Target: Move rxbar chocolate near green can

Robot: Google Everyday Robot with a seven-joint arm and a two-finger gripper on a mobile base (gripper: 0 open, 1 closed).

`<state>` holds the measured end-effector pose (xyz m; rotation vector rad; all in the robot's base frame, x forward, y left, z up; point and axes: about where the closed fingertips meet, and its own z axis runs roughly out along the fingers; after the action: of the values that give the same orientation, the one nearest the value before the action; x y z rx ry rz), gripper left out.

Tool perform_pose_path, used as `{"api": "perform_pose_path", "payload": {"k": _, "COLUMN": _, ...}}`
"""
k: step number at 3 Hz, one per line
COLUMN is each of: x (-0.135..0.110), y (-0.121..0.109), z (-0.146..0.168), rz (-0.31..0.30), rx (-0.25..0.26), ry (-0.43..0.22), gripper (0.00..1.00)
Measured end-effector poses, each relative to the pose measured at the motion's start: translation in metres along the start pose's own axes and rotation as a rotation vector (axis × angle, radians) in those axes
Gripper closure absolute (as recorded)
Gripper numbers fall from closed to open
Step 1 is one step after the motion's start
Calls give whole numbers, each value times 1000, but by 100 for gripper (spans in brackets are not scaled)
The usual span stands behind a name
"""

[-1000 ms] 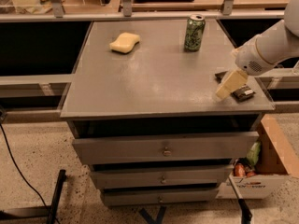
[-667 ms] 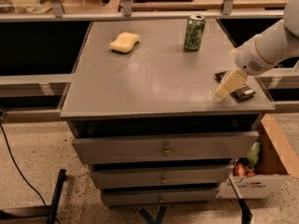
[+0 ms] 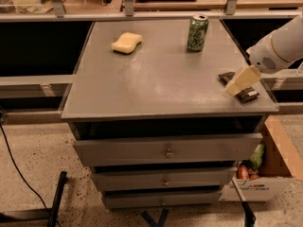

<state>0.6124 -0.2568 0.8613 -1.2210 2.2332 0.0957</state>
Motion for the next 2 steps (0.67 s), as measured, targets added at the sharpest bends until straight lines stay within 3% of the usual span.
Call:
{"api": "perform_pose_path", "payload": {"k": 1, "x": 20, "y": -3, "z": -11, "rz": 111, "rx": -7, "ry": 36, "gripper": 0}}
{"api": "perform_pose_path", "payload": {"k": 2, "x": 23, "y": -4, "z": -4, "rz": 88, "rx": 2, "ry": 30, "gripper": 0}}
